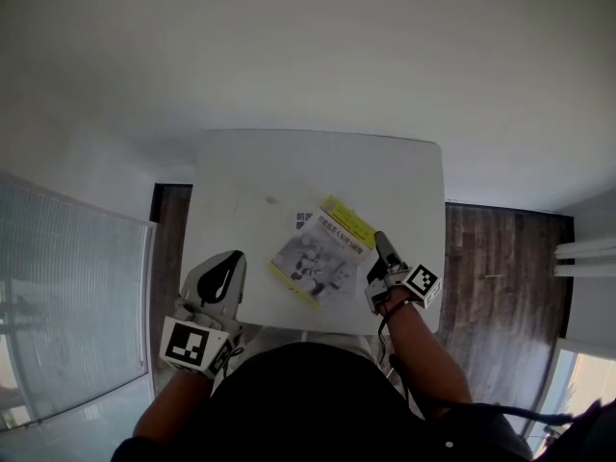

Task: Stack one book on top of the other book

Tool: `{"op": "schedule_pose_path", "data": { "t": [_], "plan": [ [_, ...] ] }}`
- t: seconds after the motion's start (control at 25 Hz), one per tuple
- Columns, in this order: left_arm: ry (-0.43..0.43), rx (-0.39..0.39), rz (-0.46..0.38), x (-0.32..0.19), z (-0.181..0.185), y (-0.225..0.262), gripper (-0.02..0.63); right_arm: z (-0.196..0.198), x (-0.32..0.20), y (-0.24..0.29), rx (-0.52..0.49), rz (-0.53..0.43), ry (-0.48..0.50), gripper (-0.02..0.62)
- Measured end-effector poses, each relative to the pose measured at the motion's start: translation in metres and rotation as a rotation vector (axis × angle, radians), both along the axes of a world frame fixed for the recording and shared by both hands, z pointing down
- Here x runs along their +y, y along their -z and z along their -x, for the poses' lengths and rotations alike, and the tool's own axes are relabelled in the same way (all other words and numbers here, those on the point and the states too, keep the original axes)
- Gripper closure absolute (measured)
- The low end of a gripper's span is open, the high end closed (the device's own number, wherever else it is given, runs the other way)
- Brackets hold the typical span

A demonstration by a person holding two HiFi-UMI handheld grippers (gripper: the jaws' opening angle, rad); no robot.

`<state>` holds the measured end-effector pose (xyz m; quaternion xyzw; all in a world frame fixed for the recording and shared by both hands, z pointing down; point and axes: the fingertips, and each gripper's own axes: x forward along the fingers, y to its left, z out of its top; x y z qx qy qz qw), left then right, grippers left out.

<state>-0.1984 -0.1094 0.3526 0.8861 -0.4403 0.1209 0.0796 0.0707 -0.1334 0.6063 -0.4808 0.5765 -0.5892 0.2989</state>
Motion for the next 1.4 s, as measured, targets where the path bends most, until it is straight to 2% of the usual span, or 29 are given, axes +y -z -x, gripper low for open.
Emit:
{"op": "schedule_pose_path", "data": {
  "t": [0.16,0.28,0.4,0.56,0.68,0.96,1.04,1.16,1.4],
  "plan": [
    [-0.019,0.008,-0.006,-0.002,-0.001,0.000,0.600,-0.003,0.000,0.015,0.012,-0.034,-0.005,0.218],
    [-0.054,-0.027,-0.038,-0.001,0.003,-0.009,0.600,-0.007,0.004,0.024,0.019,-0.042,-0.022,0.218],
    [-0.086,-0.030,-0.067,0.000,0.001,-0.010,0.600,-0.010,0.009,0.027,0.040,-0.069,-0.015,0.218],
    [-0.083,0.037,-0.044,-0.001,-0.012,0.004,0.600,-0.012,0.018,0.040,0.066,-0.078,-0.033,0.218],
    [-0.106,0.050,-0.043,-0.002,-0.014,0.002,0.600,-0.010,0.025,0.051,0.066,-0.109,-0.041,0.224],
    [-0.165,0.057,-0.053,-0.005,-0.022,0.004,0.600,-0.005,0.040,0.078,0.137,-0.189,-0.041,0.406],
    [-0.185,0.024,-0.053,-0.006,-0.018,-0.002,0.600,-0.007,0.042,0.086,0.146,-0.220,-0.054,0.505],
    [-0.204,0.021,-0.070,-0.008,-0.014,-0.007,0.600,-0.008,0.047,0.098,0.168,-0.256,-0.070,0.577],
    [-0.218,0.029,-0.075,-0.012,-0.016,-0.010,0.600,0.001,0.054,0.113,0.301,-0.283,-0.015,0.592]
  ]
}}
